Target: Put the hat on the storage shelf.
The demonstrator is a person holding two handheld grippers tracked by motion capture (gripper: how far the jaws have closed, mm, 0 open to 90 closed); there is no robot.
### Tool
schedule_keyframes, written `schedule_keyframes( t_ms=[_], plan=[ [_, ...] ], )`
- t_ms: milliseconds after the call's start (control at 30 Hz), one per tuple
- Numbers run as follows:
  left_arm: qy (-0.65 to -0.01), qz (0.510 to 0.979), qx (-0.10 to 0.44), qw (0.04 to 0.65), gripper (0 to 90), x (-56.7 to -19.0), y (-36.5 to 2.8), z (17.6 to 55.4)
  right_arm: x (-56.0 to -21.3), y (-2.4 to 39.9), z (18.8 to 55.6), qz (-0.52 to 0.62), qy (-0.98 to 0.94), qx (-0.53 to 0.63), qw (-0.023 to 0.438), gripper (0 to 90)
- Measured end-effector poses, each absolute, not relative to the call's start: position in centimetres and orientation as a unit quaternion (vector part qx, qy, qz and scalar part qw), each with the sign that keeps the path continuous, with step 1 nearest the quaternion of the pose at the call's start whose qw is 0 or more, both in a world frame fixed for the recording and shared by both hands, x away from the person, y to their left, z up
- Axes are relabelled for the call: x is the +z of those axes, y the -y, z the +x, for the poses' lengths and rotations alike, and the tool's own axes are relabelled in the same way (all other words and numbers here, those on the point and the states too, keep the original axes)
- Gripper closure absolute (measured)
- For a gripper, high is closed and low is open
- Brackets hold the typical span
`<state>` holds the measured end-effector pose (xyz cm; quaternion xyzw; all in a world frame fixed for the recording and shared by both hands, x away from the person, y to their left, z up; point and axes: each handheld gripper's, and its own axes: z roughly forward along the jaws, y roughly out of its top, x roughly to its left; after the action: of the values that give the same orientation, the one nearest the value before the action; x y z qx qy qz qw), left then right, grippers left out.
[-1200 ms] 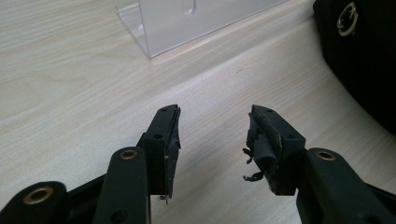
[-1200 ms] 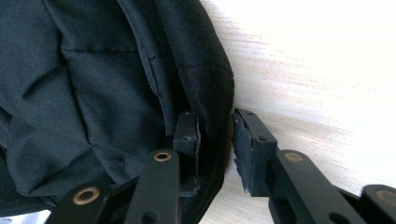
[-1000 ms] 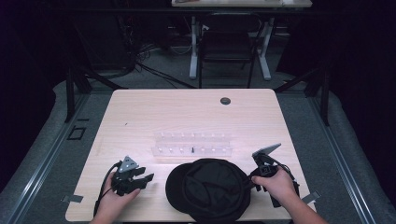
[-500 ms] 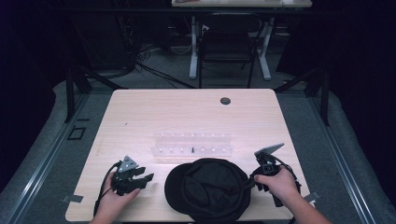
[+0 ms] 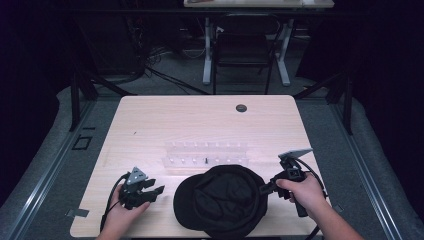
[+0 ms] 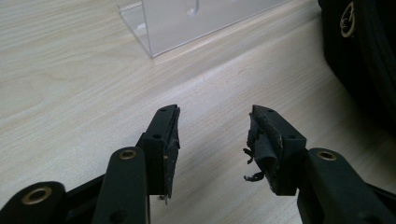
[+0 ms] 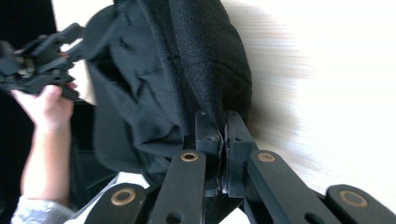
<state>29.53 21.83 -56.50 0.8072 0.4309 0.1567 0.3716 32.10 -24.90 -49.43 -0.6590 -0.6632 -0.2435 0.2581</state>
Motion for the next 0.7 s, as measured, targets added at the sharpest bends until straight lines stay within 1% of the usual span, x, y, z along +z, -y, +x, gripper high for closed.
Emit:
schedule_keyframes(
  t_ms=[33,100,133,167,200,700],
  plan=[
    [-0.431,0.807,0.157,0.372,52.7,-56.5,-21.8,29.5,-49.4,24.9,32.1,-0.659,0.663,-0.243,0.258,87.3],
    [-0.431,0.807,0.156,0.371,52.7,-56.5,-21.8,29.6,-49.0,25.1,32.0,-0.649,0.66,-0.261,0.273,87.3],
    [-0.432,0.807,0.158,0.371,52.7,-56.5,-21.8,29.6,-49.0,24.9,31.9,-0.654,0.655,-0.268,0.268,87.3],
    [-0.428,0.811,0.145,0.37,52.7,-56.5,-21.9,29.6,-48.8,25.1,31.9,-0.65,0.654,-0.269,0.278,87.3],
    [-0.429,0.811,0.146,0.371,52.7,-56.5,-21.9,29.6,-48.7,25.2,31.9,-0.645,0.655,-0.275,0.28,87.4],
    [-0.429,0.811,0.146,0.371,52.6,-56.5,-21.9,29.6,-45.2,25.5,31.6,-0.639,0.653,-0.294,0.279,87.4]
  ],
)
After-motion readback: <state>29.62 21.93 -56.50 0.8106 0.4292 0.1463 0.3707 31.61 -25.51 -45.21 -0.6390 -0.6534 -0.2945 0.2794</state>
